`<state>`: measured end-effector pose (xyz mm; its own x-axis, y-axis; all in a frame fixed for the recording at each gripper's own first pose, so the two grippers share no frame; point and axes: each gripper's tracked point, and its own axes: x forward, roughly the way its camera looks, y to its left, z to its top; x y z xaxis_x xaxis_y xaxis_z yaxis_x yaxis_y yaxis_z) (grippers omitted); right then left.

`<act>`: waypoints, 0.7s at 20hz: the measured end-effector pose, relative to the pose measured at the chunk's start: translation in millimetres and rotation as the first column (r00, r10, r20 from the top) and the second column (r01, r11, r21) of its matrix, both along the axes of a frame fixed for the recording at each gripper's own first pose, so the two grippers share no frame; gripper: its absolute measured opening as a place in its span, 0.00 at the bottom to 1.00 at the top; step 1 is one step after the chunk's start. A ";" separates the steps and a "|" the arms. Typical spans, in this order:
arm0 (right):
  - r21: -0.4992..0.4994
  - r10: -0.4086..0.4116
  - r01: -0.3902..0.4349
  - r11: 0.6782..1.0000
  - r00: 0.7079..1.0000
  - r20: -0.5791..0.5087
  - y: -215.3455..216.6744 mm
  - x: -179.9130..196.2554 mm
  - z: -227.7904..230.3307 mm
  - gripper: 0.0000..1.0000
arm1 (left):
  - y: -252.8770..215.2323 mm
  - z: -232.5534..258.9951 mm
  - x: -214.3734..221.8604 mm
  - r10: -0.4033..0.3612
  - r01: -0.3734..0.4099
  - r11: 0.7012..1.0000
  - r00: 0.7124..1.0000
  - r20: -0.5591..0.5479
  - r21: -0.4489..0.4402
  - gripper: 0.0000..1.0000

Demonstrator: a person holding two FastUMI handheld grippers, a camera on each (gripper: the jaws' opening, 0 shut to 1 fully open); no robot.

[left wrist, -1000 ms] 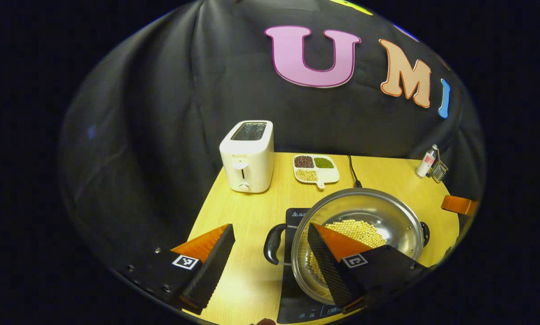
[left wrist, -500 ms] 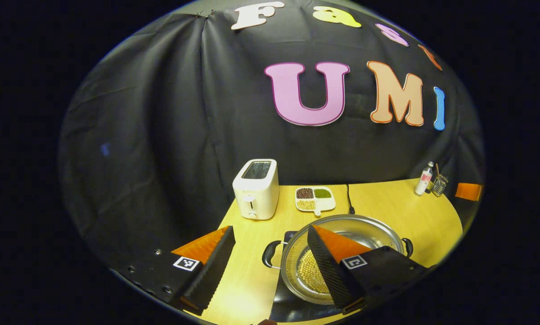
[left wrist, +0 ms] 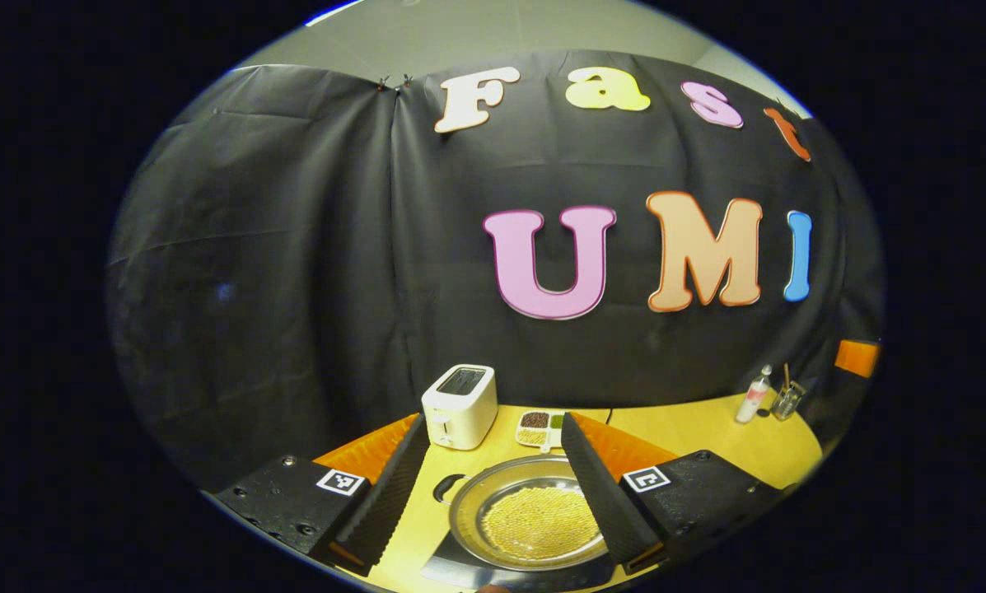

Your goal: First push the handle of the pot to place it horizontally, then grasp the pot with both hands and set it on the induction cooktop.

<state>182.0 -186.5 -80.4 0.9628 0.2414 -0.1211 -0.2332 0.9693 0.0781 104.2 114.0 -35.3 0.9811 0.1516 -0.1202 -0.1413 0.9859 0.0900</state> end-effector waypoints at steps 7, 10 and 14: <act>-0.086 0.052 -0.041 0.995 0.990 0.129 -79.5 -43.3 29.4 1.00 | -116.0 27.8 -52.7 -0.006 0.015 0.997 0.992 0.127 -0.075 0.98; -0.086 0.069 -0.058 0.995 0.989 0.132 -104.1 -65.3 24.8 0.92 | -148.0 25.3 -78.0 0.017 0.004 0.991 0.988 0.154 -0.132 0.97; -0.060 0.093 -0.086 0.995 0.987 0.128 -124.6 -91.9 22.4 0.92 | -179.0 11.4 -112.4 0.027 -0.001 0.985 0.988 0.153 -0.171 0.97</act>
